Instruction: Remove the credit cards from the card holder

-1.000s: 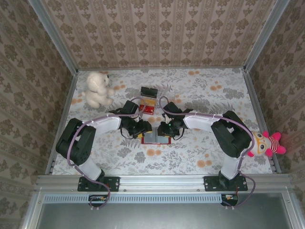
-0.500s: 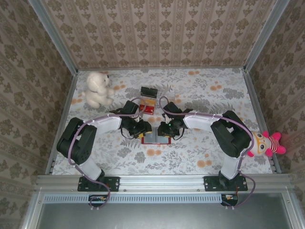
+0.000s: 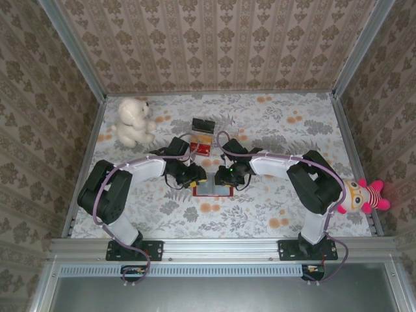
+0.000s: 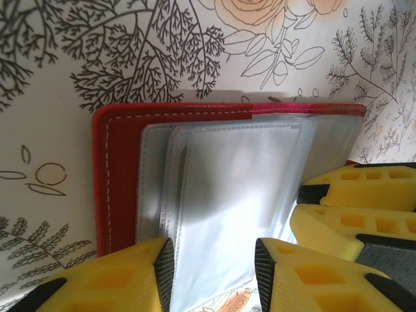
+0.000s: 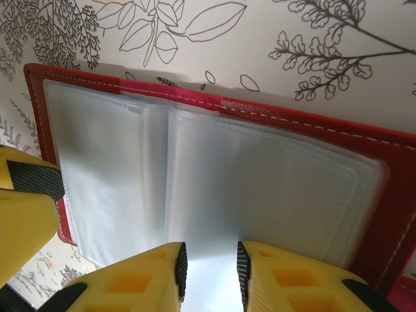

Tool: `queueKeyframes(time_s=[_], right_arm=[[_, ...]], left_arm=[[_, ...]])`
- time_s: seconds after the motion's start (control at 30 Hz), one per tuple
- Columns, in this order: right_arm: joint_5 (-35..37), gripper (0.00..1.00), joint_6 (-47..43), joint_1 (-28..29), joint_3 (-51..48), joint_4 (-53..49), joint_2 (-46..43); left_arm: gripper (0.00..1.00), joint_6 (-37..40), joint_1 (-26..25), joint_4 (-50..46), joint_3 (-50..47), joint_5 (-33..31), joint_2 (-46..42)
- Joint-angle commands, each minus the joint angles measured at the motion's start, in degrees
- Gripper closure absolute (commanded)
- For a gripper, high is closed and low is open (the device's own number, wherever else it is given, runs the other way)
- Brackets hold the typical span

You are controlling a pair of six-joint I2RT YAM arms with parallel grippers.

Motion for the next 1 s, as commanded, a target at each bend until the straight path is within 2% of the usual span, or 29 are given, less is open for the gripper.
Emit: queueKeyframes(time_s=[0.0, 0.47, 0.77, 0.97], right_arm=[[-0.47, 0.70, -0.16, -0.16, 0.82, -1.40, 1.37], [-0.25, 0.71, 0.39, -0.25, 0.27, -0.51, -0.45], [-0.65, 0.71, 3.15, -1.63, -3.58, 4.78, -6.85], [1.75, 0.72, 4.65, -3.12, -7.17, 6.64, -13.00]], left_arm=[[0.60, 0.67, -0.23, 0.70, 0.83, 1.66, 0.43], [0.59, 0.25, -0.96, 2.60, 1.08, 2.48, 1.72], [0.56, 0.22, -2.59, 3.75, 3.63, 3.66, 4.60], [0.56, -0.05, -3.60, 5.36, 5.29, 5.60, 5.12]])
